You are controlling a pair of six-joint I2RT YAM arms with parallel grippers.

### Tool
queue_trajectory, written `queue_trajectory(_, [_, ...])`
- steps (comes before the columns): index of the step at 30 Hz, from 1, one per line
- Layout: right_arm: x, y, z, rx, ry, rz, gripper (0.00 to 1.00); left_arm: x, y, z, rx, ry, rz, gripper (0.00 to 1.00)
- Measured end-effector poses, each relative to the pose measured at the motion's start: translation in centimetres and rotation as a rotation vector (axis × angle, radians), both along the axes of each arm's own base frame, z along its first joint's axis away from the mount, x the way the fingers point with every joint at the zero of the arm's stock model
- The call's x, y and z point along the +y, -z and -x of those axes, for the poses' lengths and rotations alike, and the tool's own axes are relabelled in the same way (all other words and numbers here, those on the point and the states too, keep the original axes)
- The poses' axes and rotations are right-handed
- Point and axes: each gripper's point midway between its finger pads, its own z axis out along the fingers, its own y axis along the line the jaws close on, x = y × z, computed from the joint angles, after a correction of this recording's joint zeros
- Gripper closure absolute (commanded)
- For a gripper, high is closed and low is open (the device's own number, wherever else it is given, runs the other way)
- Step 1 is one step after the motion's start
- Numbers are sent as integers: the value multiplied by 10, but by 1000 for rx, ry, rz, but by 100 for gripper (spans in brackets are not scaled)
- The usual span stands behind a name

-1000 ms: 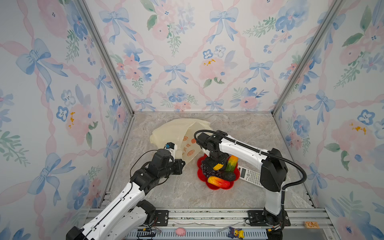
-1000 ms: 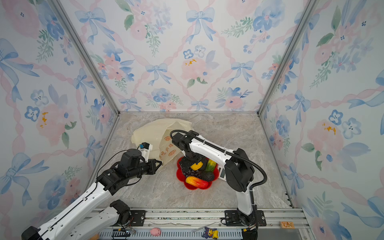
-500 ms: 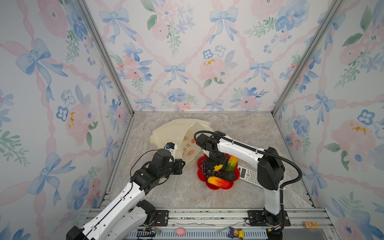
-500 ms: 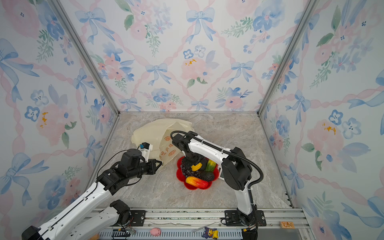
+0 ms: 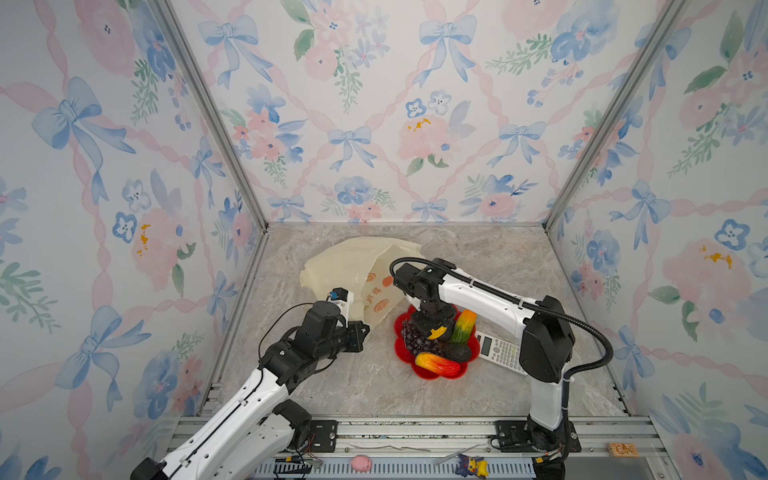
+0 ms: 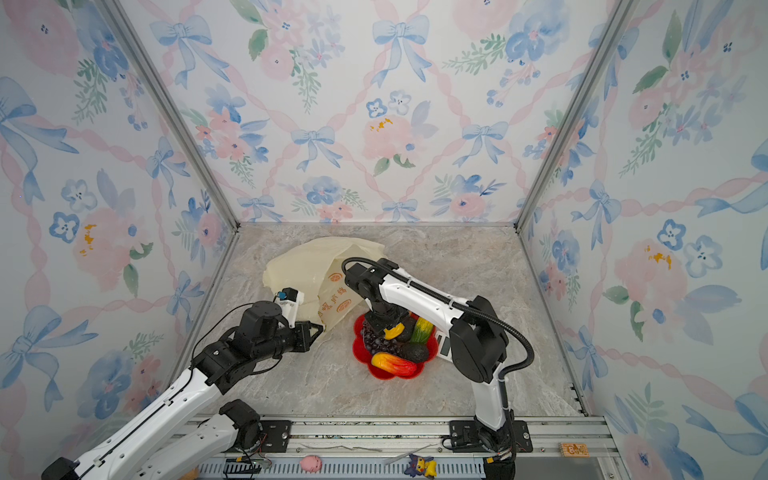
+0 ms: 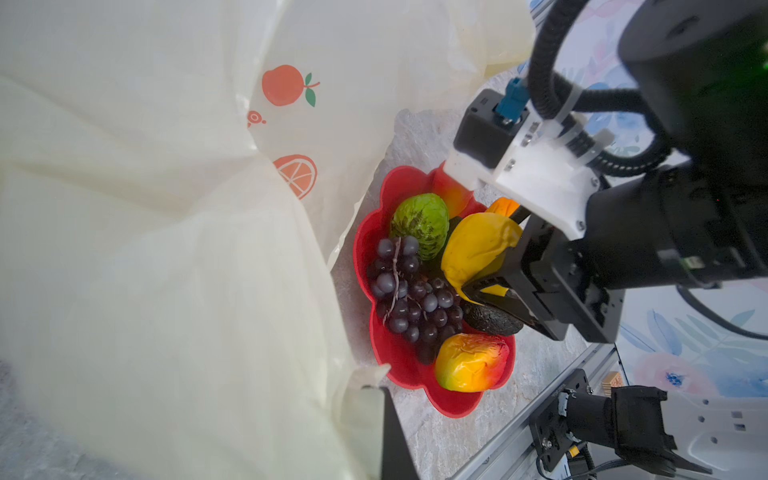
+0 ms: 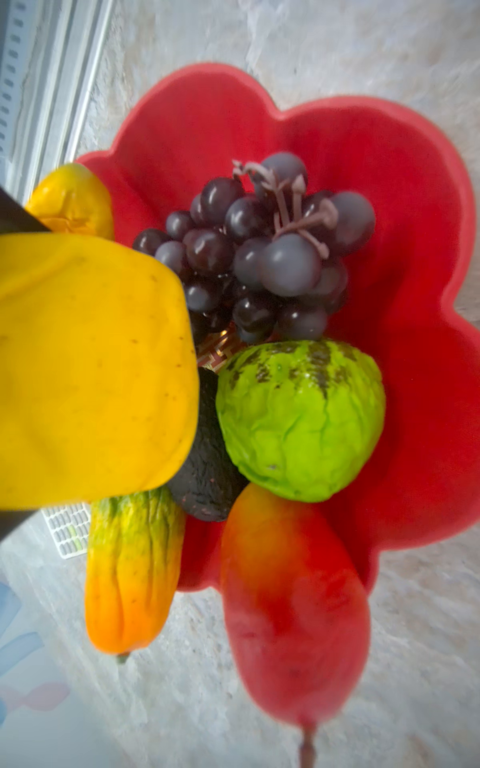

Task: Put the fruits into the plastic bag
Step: 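Lift the yellow pepper and carry it to the bag mouth with the right gripper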

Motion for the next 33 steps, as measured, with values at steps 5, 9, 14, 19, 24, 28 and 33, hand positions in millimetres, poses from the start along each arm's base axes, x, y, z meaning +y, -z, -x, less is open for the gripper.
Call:
queue_trajectory(5, [7, -42, 4, 12, 158, -219, 46, 0, -1, 0, -4, 0, 2, 100])
queue_trajectory(9, [23, -81, 4, 33, 322, -446, 47, -1, 0, 1, 0, 6, 5, 100])
queue_trajectory(14, [46, -112, -8, 90, 572, -722, 46, -3, 3, 2, 15, 14, 1, 100])
queue_trajectory(19, [60, -110, -22, 180, 882, -930, 47, -4, 6, 2, 24, 18, -5, 100])
queue_trajectory(24, [75, -97, -34, 255, 1148, -1046, 46, -4, 6, 2, 24, 19, -5, 100])
queue_trajectory(28, [93, -109, -37, 275, 1252, -1129, 46, -6, 3, 4, 17, 26, 1, 100])
queue_trajectory(33, [107, -120, -42, 278, 1322, -1202, 46, -6, -2, 6, -1, 29, 10, 100])
